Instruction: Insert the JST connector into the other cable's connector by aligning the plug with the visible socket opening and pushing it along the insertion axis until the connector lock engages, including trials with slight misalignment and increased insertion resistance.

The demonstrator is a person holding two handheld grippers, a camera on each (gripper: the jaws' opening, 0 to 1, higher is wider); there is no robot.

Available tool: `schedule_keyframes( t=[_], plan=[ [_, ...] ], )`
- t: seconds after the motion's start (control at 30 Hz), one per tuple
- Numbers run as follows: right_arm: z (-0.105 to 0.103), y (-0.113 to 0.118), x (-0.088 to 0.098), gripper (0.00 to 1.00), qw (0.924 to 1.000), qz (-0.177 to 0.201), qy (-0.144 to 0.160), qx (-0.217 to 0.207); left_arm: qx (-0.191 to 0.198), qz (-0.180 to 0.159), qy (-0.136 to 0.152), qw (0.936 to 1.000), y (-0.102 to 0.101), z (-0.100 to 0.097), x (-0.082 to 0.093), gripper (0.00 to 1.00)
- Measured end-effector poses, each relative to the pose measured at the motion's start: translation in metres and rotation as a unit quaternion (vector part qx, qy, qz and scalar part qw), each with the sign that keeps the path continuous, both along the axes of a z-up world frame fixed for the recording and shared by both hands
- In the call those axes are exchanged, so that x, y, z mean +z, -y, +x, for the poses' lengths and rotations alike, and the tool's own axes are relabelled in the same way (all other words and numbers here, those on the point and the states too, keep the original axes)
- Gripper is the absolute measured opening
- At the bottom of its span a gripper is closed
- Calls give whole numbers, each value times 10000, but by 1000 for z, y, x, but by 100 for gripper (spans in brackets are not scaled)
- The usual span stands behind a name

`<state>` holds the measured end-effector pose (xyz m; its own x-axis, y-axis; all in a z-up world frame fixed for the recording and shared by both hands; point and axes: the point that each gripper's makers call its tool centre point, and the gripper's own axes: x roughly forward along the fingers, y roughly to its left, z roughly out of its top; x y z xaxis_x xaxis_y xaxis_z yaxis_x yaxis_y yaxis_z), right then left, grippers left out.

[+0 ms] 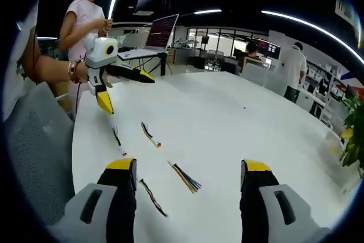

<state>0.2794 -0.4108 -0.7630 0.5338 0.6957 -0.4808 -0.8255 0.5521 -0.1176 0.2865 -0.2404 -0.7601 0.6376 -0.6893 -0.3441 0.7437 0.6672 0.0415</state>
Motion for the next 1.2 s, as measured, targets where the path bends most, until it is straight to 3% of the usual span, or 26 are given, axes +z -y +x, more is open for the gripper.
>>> schedule_keyframes(
  t=[0.4,0.7,1.2],
  plan=[
    [8,-11,-11,65,9989,-219,-84,409,-427,432,97,9981,13,8,-14,85],
    [11,-20,-19,60,9971,-287,-164,685,-786,649,-181,9946,23,7,-33,76],
    [13,-32,-35,50,9947,-275,-309,943,-1077,776,-325,9906,40,7,-48,64]
  ],
)
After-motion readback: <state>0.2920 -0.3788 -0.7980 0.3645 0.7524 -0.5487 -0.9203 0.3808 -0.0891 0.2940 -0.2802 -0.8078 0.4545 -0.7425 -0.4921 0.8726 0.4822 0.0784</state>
